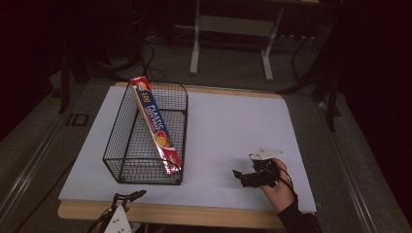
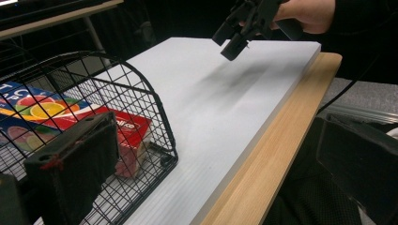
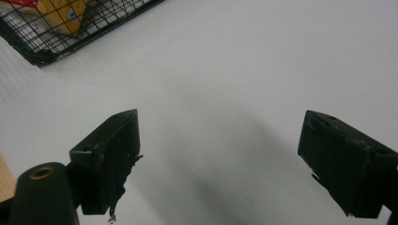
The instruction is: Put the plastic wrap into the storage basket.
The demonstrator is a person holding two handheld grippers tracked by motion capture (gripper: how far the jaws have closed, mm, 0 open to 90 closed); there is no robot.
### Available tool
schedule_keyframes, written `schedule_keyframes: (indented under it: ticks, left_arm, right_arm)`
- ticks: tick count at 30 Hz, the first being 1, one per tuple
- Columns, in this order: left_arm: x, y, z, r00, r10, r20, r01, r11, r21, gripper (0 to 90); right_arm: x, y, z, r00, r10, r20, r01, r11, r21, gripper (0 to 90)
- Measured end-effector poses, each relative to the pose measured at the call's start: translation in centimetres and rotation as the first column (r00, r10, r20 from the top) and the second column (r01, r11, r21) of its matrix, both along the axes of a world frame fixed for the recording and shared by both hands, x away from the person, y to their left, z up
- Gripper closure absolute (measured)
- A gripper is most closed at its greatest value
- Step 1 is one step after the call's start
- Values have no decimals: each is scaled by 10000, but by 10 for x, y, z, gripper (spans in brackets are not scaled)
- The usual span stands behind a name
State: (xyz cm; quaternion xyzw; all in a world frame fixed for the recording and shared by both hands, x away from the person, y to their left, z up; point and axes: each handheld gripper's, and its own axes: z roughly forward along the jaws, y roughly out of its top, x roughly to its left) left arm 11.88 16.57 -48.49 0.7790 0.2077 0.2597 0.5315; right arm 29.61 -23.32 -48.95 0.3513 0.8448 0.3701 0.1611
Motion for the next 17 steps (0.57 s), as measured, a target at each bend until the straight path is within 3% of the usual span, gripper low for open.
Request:
schedule_keyframes:
  ticks: [2, 7, 11, 13, 17]
  left_arm:
    - [0, 0, 0, 10000, -38, -3, 38, 10000, 16, 2]
    - [0, 0, 0, 9999, -120, -23, 120, 9999, 0, 2]
    - [0, 0, 0, 9999, -162, -35, 162, 9999, 17, 2]
    - [0, 0, 0, 9998, -189, -17, 189, 9998, 52, 2]
    - [0, 0, 0, 9998, -196, -50, 196, 9998, 36, 2]
  right_arm:
    - [-1, -6, -1, 9996, -179, 219, 176, 9998, 121, 131]
    - [1, -15, -7, 9986, -457, 276, 459, 9989, -35, 133]
    - [2, -15, -9, 9982, -400, 441, 411, 9988, -247, 134]
    - [1, -15, -7, 9960, -248, 858, 295, 9980, -551, 136]
    - [2, -17, -7, 9956, -303, 884, 349, 9981, -515, 135]
